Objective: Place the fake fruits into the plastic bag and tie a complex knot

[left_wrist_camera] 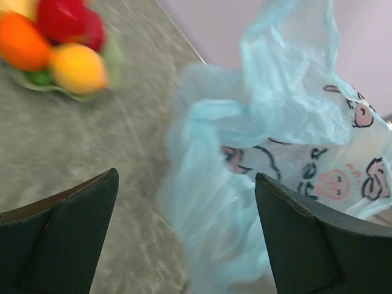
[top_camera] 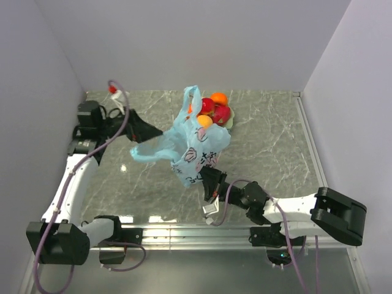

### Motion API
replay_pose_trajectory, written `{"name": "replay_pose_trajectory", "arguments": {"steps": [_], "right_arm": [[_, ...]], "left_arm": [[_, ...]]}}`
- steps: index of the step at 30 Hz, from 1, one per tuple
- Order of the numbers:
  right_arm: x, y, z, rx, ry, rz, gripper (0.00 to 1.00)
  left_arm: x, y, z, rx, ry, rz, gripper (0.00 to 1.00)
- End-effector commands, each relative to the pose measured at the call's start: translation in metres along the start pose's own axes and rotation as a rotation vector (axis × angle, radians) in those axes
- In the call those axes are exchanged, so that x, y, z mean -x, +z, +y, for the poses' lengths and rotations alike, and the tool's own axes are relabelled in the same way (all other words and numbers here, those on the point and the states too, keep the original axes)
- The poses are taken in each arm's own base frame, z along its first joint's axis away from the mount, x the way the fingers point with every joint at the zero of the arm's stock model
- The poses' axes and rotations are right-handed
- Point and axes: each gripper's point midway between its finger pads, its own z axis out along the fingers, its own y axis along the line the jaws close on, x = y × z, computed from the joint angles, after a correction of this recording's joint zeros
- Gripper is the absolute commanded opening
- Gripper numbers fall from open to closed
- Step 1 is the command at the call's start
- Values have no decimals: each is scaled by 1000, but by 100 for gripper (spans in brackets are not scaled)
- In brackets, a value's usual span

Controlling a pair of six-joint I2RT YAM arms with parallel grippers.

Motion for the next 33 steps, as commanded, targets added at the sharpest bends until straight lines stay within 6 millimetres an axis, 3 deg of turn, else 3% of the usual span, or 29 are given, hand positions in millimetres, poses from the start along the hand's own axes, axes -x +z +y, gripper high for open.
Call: {"name": "replay_pose_trajectory", "arguments": {"steps": [1,7,9,11,13,15,16,18,20,21,22,23,25,26,27,30,32,33], "right_arm": [[24,-7,-69,-282,-106,-84,0],[28,-1,-73,-312,-122,-81,0],[27,-1,-75,-327,-129,-70,0],[25,-3,-76,-339,-134,-54,0],[22,-6,-80,-364,-137,-32,0],[20,-10,-84,-385,-121,-17,0],[20,-12,-85,-385,-113,-15,0],[18,-15,-85,-377,-98,-4,0],[14,-19,-84,-372,-87,20,1],[13,-21,-84,-374,-84,26,5],[13,-22,-83,-371,-82,27,24],[7,-26,-80,-362,-73,61,36],[1,-31,-72,-337,-60,94,56],[-1,-34,-69,-329,-52,107,60],[-5,-35,-64,-309,-45,127,80],[-19,-45,-49,-256,-14,211,92],[-28,-49,-46,-254,38,261,94],[-42,-55,-43,-238,64,351,95]], "left_arm": [[-20,24,-29,-96,56,85,99],[-60,49,-51,-201,-5,207,99],[-71,54,-46,-168,-14,233,99],[-76,55,-39,-143,-22,241,86],[-80,55,-34,-122,-27,244,60],[-80,54,-33,-107,-25,232,45],[-80,54,-33,-107,-11,230,26],[-74,50,-37,-106,15,219,3],[-70,46,-37,-93,36,214,0],[-64,44,-40,-90,53,202,0],[-59,41,-37,-65,67,189,0],[-53,37,-40,-62,91,169,0],[-39,32,-39,-24,134,121,0],[-33,28,-44,-22,155,99,0],[-30,26,-46,-19,169,87,0],[-20,22,-48,10,213,64,0],[-20,21,-42,40,239,73,0],[-18,20,-42,50,253,70,0]]}}
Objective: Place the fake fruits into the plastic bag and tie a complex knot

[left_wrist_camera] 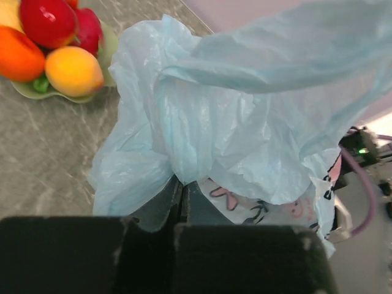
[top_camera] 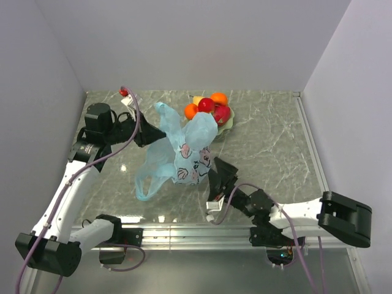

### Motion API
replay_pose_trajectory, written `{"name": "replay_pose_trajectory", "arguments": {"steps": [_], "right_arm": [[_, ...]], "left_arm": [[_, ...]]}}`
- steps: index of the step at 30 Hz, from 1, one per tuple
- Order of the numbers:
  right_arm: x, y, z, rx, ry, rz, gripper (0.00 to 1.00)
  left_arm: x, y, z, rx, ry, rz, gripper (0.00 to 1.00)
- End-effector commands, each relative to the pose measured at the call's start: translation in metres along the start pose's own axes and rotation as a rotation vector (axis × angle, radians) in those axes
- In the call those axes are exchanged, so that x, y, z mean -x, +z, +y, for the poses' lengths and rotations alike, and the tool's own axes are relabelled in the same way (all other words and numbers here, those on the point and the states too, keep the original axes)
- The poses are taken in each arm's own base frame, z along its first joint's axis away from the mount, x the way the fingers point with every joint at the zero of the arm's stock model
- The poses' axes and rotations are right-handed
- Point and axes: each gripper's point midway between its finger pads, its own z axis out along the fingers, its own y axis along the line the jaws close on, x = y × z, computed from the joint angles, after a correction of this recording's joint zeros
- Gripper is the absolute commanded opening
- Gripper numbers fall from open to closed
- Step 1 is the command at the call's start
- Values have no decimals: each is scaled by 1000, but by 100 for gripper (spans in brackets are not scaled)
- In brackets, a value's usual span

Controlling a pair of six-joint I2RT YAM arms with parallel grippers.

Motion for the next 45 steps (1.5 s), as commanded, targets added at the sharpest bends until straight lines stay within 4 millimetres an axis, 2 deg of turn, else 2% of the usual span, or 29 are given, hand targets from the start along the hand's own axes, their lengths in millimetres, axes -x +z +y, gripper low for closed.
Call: {"name": "replay_pose_trajectory", "arguments": {"steps": [1,2,3,4,5,6,7,8,9,10,12,13,14,15,16,17,22,23,25,27,31,35,36,37,38,41,42,44,45], "right_arm": [[-32,-15,-56,-231,165,191,95],[-38,-10,-65,-256,246,229,95],[-54,-12,-49,-164,263,348,95],[-63,-6,-37,-36,375,425,95],[-62,4,-87,-200,569,388,95],[-44,1,-27,204,625,370,96],[-46,10,-82,183,776,332,96],[-33,5,-84,242,932,313,96],[-28,-6,-75,332,979,353,97],[-15,-2,-101,329,1033,298,97],[-10,-2,-107,338,1162,336,98],[-3,2,-124,329,1203,300,98],[1,4,-127,332,1264,307,98],[4,10,-118,374,1298,336,98],[7,17,-130,370,1331,322,99],[13,25,-118,419,1396,346,99],[25,49,-117,460,1542,306,100],[25,54,-109,476,1556,319,100],[23,65,-104,471,1592,344,100],[21,76,-87,505,1629,399,100],[23,95,-77,532,1693,424,100],[5,106,-54,513,1731,528,99],[1,106,-50,517,1743,545,68],[-2,106,-50,526,1775,551,47],[-17,103,-46,510,1802,598,3],[-27,93,-45,528,1896,621,0],[-38,87,-43,513,1931,643,0],[-28,82,-54,548,1995,567,0],[-27,80,-57,547,2012,549,0]], "left_arm": [[14,-7,5,65,110,-26,0],[13,-7,8,77,111,-21,0],[12,-8,12,99,125,-13,0],[12,-7,17,121,127,-5,0],[13,-6,17,119,138,-3,0],[12,-6,20,131,152,5,0],[12,-5,20,132,159,10,0],[14,-2,21,132,166,18,0],[11,0,20,126,174,35,0],[9,4,23,124,170,49,0],[10,8,23,117,188,58,0],[9,13,19,100,196,62,0],[9,16,19,89,194,69,0],[9,20,14,72,190,72,0],[8,22,11,53,187,77,0],[8,26,12,51,177,90,0],[4,37,3,12,134,121,0],[4,39,2,0,128,122,0],[2,43,-2,-19,109,128,0],[0,49,-5,-22,91,144,0],[-3,58,-6,-28,62,162,0],[-4,60,-13,-52,52,165,0],[-4,60,-14,-53,46,166,0],[-5,57,-15,-53,41,168,0],[-5,56,-15,-48,44,169,0],[-5,44,-6,-15,64,166,4],[-3,36,3,4,52,163,22],[-10,25,10,20,31,199,48],[-12,21,19,47,20,205,66]]}}
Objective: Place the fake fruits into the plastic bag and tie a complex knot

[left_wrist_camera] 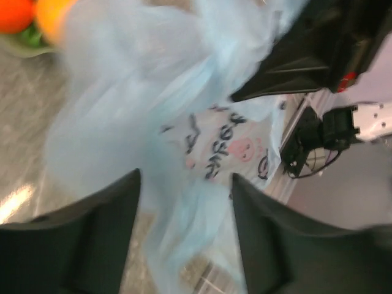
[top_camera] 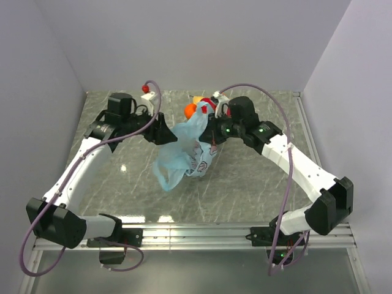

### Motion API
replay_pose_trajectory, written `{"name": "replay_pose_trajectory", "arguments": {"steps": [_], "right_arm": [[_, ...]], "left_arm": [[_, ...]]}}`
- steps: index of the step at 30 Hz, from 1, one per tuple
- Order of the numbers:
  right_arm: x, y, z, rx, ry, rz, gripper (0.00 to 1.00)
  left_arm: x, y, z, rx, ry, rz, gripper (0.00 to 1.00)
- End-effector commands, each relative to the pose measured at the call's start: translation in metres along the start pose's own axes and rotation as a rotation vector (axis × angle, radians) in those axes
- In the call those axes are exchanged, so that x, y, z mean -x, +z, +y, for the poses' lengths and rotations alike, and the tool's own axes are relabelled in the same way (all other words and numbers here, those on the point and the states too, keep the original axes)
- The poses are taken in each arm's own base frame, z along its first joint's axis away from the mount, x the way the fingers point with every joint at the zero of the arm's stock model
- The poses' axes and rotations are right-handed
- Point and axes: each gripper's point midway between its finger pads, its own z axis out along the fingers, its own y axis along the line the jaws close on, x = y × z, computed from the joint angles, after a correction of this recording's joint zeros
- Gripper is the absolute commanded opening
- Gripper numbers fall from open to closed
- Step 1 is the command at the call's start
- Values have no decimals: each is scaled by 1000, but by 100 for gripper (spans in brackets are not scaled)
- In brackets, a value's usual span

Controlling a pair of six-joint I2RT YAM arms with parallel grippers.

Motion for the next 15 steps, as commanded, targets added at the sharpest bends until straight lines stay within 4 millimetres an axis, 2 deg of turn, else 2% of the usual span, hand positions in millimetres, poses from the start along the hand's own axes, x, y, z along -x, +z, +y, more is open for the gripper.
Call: {"name": "replay_pose_trajectory", "arguments": {"steps": [1,2,3,4,10,15], "right_arm": [[2,-21,29,154,69,-30,0],[6,-25,34,173,68,-51,0],[2,-26,39,202,81,-38,0],[1,-27,42,218,109,-32,0],[0,-29,54,296,197,-24,0],[9,-44,61,364,285,-48,0]], "left_arm": [[3,-26,0,29,13,-7,70],[-4,-26,10,76,9,4,79],[-8,-26,11,83,12,8,92],[-10,-28,10,85,20,5,99],[-34,-16,11,87,0,71,99],[-57,-7,37,200,13,128,99]]}}
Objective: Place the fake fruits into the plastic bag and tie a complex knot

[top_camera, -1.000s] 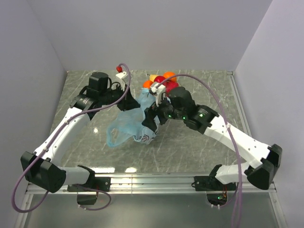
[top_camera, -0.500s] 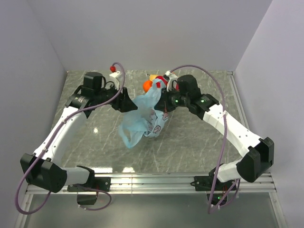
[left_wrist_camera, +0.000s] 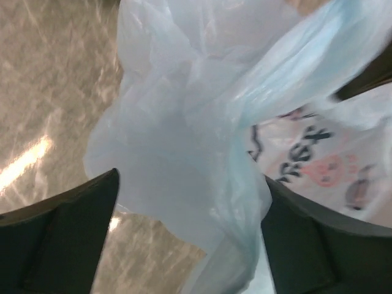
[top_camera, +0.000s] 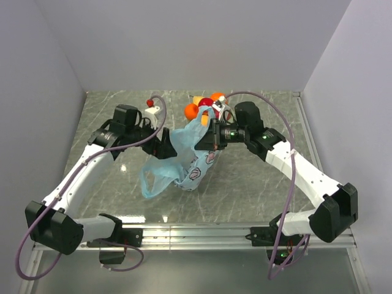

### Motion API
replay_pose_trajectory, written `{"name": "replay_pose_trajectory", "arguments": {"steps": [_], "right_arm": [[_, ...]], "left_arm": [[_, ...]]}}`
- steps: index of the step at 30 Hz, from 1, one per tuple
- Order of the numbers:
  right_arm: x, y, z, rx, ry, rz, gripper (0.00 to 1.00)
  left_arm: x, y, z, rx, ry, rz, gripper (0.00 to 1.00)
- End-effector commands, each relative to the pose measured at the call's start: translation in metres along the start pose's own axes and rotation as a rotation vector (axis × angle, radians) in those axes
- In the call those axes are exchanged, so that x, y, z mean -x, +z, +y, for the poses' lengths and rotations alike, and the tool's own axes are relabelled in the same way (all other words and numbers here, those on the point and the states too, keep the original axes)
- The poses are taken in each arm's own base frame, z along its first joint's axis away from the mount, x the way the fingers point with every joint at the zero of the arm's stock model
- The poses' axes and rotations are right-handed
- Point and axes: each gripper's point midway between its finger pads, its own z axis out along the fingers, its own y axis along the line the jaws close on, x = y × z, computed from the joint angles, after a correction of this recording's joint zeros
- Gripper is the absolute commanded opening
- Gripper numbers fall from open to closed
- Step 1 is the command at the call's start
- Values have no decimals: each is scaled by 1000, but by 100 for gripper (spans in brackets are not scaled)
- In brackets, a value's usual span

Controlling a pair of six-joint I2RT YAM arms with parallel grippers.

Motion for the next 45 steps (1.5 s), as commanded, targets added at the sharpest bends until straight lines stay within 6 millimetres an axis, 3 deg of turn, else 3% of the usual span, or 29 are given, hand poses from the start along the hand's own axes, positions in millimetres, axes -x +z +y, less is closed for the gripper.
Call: {"name": "replay_pose_trajectory", "arguments": {"steps": [1,2,3,4,6,7,9,12,13,17,18,20,21,22,23,25,27,30,32,36,38,40,41,43,45], "right_arm": [[16,-22,30,121,39,-69,0],[20,-30,29,140,46,-84,0],[15,-32,21,134,63,-70,0],[13,-36,13,115,65,-66,0],[0,-47,-27,11,76,-42,0],[-7,-52,-43,-37,84,-32,0],[-27,-66,-83,-138,129,-8,0],[-47,-72,-102,-167,180,14,0],[-48,-71,-102,-159,191,13,0],[-38,-55,-84,-83,188,-8,0],[-32,-52,-77,-75,186,-12,0],[-33,-44,-66,-53,173,9,0],[-31,-42,-61,-52,182,7,0],[-31,-41,-61,-58,187,0,0],[-31,-40,-58,-55,191,-3,0],[-31,-39,-58,-62,240,-9,0],[-31,-39,-59,-65,282,-22,0],[-30,-38,-59,-68,321,-38,0],[-27,-38,-60,-72,336,-47,0],[-25,-36,-61,-70,376,-52,0],[-23,-36,-59,-63,377,-55,0],[-22,-37,-57,-54,377,-57,0],[-23,-39,-56,-56,369,-56,0],[-27,-40,-58,-61,365,-49,0],[-30,-45,-61,-81,358,-53,0]], "left_arm": [[-19,6,18,71,19,66,92],[-23,7,23,75,64,95,75],[-29,6,28,98,61,130,37],[-36,2,42,162,52,187,22],[-41,-13,67,215,71,226,1],[-35,-22,74,232,81,219,0],[-38,-42,97,274,98,244,1],[-34,-56,102,267,174,272,4],[-29,-58,99,256,199,262,6],[0,-52,72,139,246,149,46],[10,-50,61,103,271,114,61],[35,-53,49,91,296,43,70],[45,-56,39,68,317,8,79],[66,-62,34,79,366,-55,83],[73,-62,25,77,387,-78,89],[90,-71,8,83,482,-136,89],[94,-73,-14,31,547,-165,90],[84,-78,-52,-91,622,-176,92],[61,-72,-78,-217,648,-124,91],[21,-52,-92,-309,662,-10,92],[2,-39,-93,-328,674,43,93],[-14,-24,-79,-285,680,111,94],[-27,-7,-59,-225,713,163,95],[-34,-4,-53,-212,732,185,94],[-58,-3,-38,-202,784,269,83]]}}
